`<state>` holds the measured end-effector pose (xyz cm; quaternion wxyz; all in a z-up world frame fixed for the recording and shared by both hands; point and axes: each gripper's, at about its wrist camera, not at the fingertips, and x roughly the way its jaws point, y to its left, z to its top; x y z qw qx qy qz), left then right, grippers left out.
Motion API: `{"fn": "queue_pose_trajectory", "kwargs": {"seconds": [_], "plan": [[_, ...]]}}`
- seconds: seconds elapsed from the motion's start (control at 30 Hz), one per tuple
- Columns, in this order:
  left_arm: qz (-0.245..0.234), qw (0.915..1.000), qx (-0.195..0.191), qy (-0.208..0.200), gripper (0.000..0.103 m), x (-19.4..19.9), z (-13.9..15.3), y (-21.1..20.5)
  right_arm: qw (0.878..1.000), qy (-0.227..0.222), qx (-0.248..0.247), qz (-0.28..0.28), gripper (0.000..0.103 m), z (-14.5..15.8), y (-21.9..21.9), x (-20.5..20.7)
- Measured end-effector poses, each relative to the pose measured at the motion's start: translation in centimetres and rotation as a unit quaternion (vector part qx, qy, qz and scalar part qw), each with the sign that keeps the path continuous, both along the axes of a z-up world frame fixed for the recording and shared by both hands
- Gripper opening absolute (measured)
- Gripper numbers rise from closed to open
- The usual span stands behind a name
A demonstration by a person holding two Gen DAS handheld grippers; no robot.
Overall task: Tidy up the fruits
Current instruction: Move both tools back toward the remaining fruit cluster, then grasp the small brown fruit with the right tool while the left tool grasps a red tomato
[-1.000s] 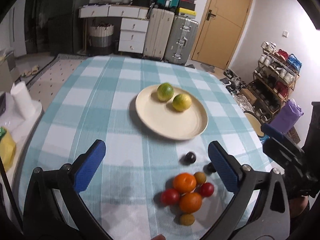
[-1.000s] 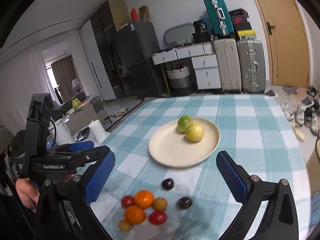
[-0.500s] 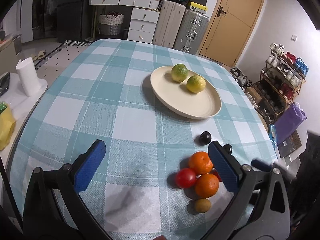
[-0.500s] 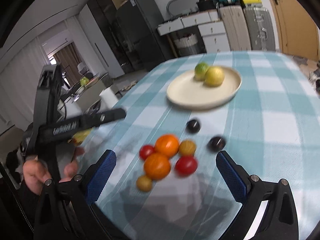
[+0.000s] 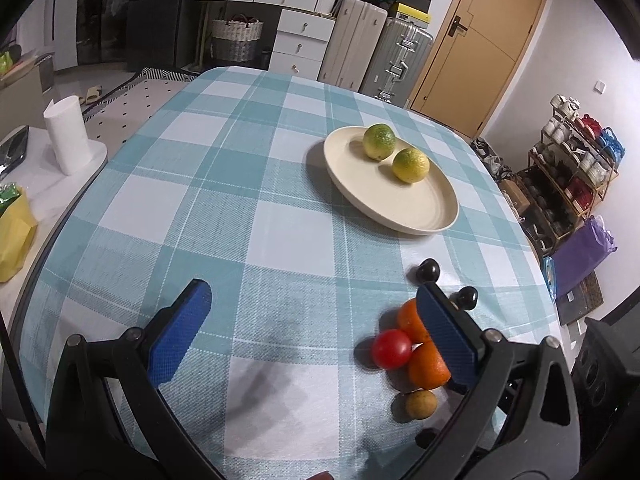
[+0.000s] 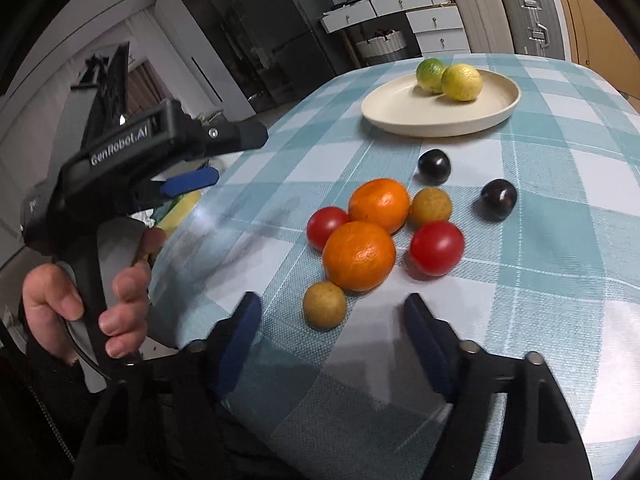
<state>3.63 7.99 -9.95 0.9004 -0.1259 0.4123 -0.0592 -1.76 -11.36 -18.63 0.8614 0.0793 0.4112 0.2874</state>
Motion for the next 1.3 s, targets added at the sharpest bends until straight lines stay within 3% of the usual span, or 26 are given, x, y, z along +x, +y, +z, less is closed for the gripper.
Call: {"fn": "queue_pose_trajectory", "kwargs": {"seconds": [0.17,0.23,0.33,0.77,1.1,1.3], "plan": [[0.006,0.9999,-0.004,0.009,0.102,0.1,-0.5,0.6,1.000,-0.009,-0.021,-0.004,0.044,-0.2,0.8,0.0],[0.008,0.9999,-0.005,0.011,0.102,0.2,-0.7,0.7,0.999,-0.015,-0.032,-0.010,0.039,-0.2,1.0,0.1],[0.009,0.9998,-0.007,0.016,0.102,0.2,-1.1,0.8,1.000,-0.010,-0.025,0.007,0.024,-0.5,1.2,0.1],[-0.012,0.9988,-0.024,0.041,0.102,0.6,-2.7,0.7,1.000,-0.013,0.012,0.011,0.024,-0.1,-0.1,-0.7],[-0.050,0.9948,-0.044,0.077,0.102,1.1,-4.6,-0.8,0.999,-0.031,0.027,-0.002,0.024,1.0,-2.1,-1.6],[-0.078,0.9928,-0.049,0.077,0.102,1.0,-4.8,-2.1,0.998,-0.045,0.027,-0.017,0.024,2.0,-3.6,-1.9]]}}
